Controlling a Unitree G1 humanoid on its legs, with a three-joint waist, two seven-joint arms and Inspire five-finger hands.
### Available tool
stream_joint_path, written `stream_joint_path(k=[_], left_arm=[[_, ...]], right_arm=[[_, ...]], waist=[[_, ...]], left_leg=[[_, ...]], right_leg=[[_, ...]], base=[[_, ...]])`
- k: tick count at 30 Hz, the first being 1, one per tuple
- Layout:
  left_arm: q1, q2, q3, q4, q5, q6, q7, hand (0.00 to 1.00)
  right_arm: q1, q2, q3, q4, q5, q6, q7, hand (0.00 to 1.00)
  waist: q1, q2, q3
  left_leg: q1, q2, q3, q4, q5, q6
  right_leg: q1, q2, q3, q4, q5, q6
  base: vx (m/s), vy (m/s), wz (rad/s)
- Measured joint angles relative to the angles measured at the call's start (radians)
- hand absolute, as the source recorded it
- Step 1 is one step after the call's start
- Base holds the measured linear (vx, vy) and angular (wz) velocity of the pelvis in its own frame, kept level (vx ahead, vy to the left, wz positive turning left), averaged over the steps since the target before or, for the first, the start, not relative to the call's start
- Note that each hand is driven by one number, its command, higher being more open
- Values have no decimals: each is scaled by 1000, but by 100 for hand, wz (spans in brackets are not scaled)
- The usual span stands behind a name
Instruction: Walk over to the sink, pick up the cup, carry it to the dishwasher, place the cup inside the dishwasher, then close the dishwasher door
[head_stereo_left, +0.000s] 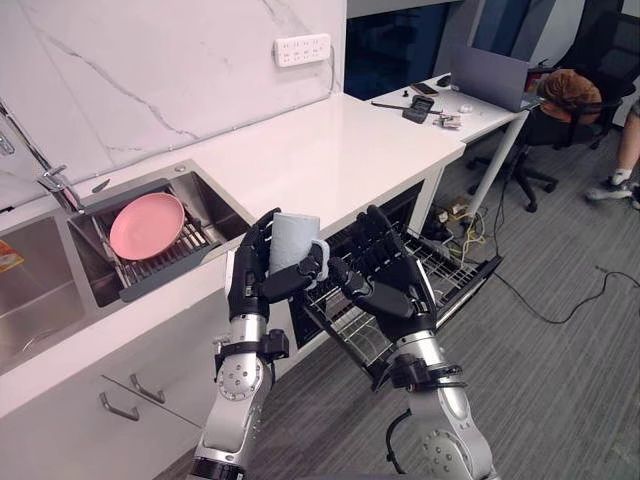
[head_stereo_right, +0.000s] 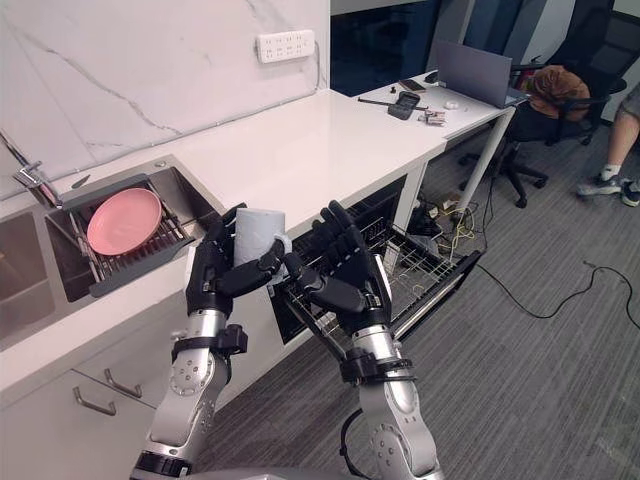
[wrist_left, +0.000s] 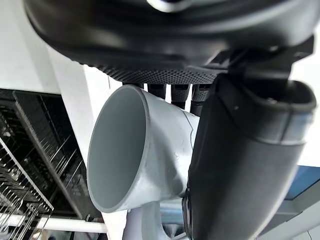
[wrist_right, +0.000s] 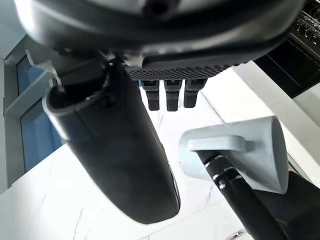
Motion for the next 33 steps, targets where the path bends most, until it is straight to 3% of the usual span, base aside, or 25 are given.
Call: stream_joint_path(k=[19,33], left_arm=[[0,-5,-137,-43,-1,0,-16,30],[-16,32,-190,-40,-3,-1,-7,30]], right_arm=[[-29,15,43,47,3,-7,-76,90],[-86,-3,57,49,167,-15,-154,90]], waist=[[1,2,-24],[4,-2,-32]], left_leg=[[0,-1,-22,-33,29,-2],[-5,-2,-31,-33,35,-3]], right_leg=[[-2,1,-23,1,0,-1],[-3,0,-31,4,0,-1]], base=[[-9,-4,3],[-3,0,1]])
